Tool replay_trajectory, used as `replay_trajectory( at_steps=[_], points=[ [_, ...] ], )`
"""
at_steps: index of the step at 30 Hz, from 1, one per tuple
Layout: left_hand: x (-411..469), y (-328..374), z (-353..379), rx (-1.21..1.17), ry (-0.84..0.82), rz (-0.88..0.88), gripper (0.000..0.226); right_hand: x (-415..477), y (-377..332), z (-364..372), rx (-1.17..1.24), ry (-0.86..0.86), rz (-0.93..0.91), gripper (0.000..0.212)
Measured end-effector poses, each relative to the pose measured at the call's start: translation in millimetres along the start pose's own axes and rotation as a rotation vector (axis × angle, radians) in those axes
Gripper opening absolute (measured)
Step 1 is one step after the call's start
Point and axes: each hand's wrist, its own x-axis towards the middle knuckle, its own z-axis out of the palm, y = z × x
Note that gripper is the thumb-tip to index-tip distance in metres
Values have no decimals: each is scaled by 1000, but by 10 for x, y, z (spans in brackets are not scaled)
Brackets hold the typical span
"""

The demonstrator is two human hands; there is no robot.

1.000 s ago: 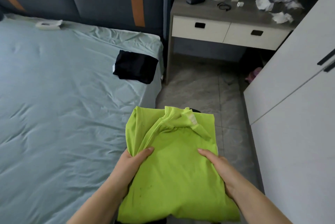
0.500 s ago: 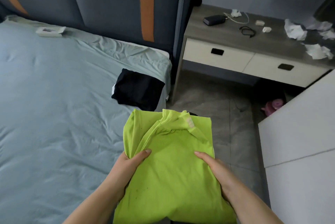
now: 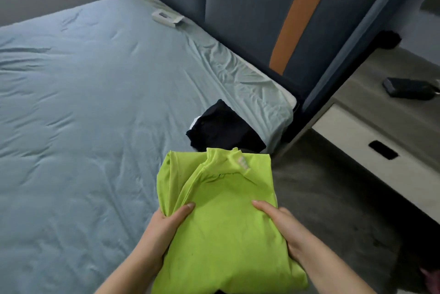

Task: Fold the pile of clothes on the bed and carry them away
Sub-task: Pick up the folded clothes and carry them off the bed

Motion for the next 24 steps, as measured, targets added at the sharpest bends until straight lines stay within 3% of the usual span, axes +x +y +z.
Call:
replay_trajectory(
  at_steps=[3,8,13,17,22,24],
  points=[
    [203,50,-52,-58,107,-12,47,379,-246,117,-48,-35,28,59],
    [617,166,-182,-134,223,-19,41,925,-703,412,-177,-167,88,40],
    [1012,364,-256,-227,299,-12,39,1416,-1132,655,-252,-245,126,38],
    [1270,474,-231,-270,353,-8,44,1760,-1444,748,-325,-292,150,41],
    [1655,633,18,-312,395,-26,74,2236,-1822,648,-406,-330,149,43],
    [1864,662,190,-326,418,-31,73,2462,-1979,539,-447,-329,151,44]
  ],
)
